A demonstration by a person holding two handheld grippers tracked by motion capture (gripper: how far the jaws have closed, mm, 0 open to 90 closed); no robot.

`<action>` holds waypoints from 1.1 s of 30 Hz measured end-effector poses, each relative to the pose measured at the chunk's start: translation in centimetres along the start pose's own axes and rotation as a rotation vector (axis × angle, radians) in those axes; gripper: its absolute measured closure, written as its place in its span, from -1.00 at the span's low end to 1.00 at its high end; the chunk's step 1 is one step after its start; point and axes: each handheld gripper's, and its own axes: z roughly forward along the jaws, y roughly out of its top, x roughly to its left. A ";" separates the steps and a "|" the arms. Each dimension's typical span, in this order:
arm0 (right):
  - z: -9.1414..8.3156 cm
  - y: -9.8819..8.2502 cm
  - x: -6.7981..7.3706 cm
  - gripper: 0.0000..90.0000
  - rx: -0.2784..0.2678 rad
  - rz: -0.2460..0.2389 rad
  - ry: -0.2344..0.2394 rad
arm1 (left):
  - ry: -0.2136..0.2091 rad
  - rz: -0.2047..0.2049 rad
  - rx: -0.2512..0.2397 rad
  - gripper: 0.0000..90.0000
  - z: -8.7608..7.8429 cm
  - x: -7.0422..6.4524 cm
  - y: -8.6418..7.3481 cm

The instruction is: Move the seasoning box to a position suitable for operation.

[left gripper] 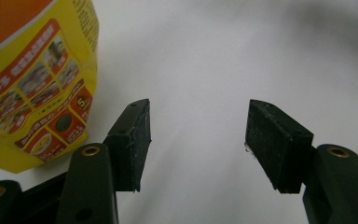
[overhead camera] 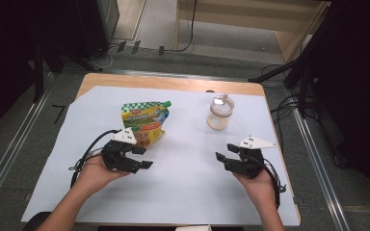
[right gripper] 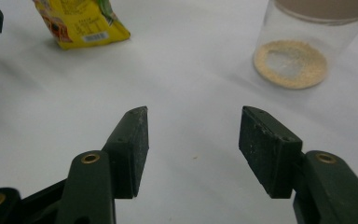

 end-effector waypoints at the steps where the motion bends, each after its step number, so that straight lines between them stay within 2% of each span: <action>1: 0.0 0.0 0.0 0.00 0.000 0.000 0.000 | 0.000 0.000 0.000 -0.09 0.0 0.0 0.0; 4: -0.1 0.1 -0.3 0.03 -0.009 0.006 0.021 | 0.007 -0.008 0.010 -0.09 -0.1 0.3 -0.2; 10: 0.0 0.1 -0.4 0.02 0.000 0.013 0.032 | 0.012 0.029 0.012 -0.11 -0.4 0.2 -0.5; 13: -0.1 0.1 -0.2 0.02 0.010 0.009 0.025 | -0.007 0.021 -0.006 -0.13 -0.5 0.3 -0.4; 17: -0.1 0.0 -0.2 0.03 0.012 -0.001 0.022 | -0.010 0.020 -0.009 -0.13 -0.4 0.3 -0.4; 27: -0.3 -0.2 -0.5 0.09 0.007 0.010 0.007 | -0.017 0.019 -0.006 -0.14 -0.4 0.3 -0.4; 30: -0.2 -0.3 -0.6 0.13 0.005 0.011 0.011 | -0.008 0.034 -0.022 -0.13 -0.6 0.1 -0.4; 31: -0.2 -0.3 -0.7 0.15 0.010 0.015 0.012 | -0.015 0.046 -0.039 -0.13 -0.7 0.0 -0.3; 33: -0.2 -0.4 -0.7 0.15 0.015 0.012 0.009 | -0.020 0.046 -0.046 -0.14 -0.8 -0.1 -0.3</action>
